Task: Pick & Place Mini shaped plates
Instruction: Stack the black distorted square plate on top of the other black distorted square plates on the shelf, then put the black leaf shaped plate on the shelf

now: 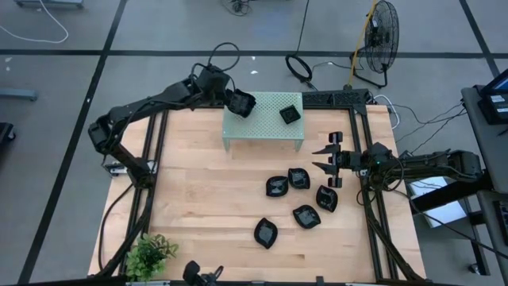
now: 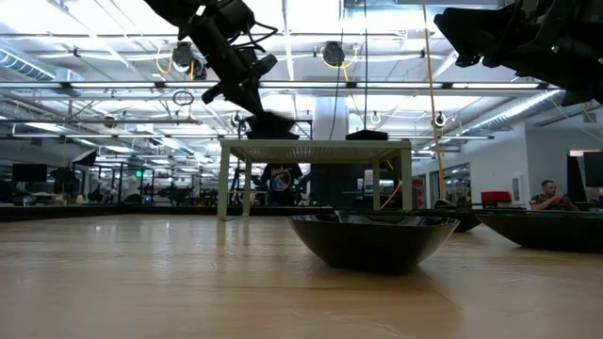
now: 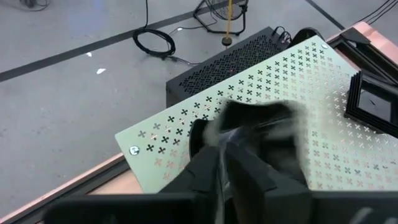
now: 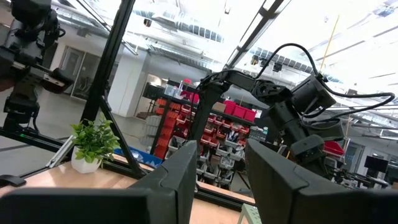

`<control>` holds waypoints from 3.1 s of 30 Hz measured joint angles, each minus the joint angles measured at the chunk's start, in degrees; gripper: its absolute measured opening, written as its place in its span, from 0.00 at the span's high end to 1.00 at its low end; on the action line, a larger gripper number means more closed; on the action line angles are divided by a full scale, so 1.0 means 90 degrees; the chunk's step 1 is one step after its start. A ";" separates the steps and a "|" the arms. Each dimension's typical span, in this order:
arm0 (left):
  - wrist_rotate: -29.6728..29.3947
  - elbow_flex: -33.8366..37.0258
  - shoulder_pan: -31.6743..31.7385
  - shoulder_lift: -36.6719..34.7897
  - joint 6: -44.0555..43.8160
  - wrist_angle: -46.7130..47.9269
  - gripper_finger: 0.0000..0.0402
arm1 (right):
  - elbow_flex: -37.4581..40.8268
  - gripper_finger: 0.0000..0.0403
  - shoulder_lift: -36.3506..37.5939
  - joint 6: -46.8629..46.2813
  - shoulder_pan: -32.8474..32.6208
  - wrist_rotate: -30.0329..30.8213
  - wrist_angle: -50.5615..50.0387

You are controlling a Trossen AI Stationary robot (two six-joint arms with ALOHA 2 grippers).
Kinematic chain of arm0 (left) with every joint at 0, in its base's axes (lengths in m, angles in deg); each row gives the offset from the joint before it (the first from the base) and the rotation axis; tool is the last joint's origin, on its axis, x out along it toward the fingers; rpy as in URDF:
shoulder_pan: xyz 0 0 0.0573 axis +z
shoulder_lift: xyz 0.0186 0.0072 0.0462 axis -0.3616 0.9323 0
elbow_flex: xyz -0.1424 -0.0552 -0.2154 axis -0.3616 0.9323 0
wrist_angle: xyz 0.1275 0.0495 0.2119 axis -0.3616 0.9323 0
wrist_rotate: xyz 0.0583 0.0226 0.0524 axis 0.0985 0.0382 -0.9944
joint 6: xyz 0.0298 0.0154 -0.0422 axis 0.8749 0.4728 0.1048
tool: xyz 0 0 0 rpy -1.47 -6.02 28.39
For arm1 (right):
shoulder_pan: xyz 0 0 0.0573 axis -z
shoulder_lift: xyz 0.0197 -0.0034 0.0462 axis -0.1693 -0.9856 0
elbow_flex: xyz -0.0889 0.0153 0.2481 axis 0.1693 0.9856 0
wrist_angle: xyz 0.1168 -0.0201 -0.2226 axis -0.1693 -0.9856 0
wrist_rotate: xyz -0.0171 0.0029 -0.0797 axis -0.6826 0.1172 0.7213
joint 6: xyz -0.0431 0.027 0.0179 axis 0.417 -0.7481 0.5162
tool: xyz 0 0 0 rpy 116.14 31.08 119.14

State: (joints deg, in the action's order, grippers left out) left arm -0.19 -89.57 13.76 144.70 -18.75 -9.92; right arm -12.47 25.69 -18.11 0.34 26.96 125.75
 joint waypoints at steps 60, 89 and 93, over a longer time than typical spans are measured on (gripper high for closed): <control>0.1814 0.6900 -0.3466 -0.4578 0.4032 -0.6170 0.58 | -0.3670 0.69 -0.1874 -1.1437 -0.3330 0.1814 -1.2768; 0.1812 0.6897 -0.3466 -0.4578 0.3842 -0.5390 0.58 | -0.3053 0.69 -0.2489 -1.2372 -0.3674 0.1807 -1.2975; 0.1812 0.6897 -0.3466 -0.4578 0.3832 -0.5297 0.58 | -0.2997 0.76 -0.2489 -1.2347 -0.3674 0.1816 -1.2937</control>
State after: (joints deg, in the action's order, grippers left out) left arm 16.12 -27.49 -17.43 103.50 15.74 -57.59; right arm -39.44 3.29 -129.23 -32.73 43.31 9.32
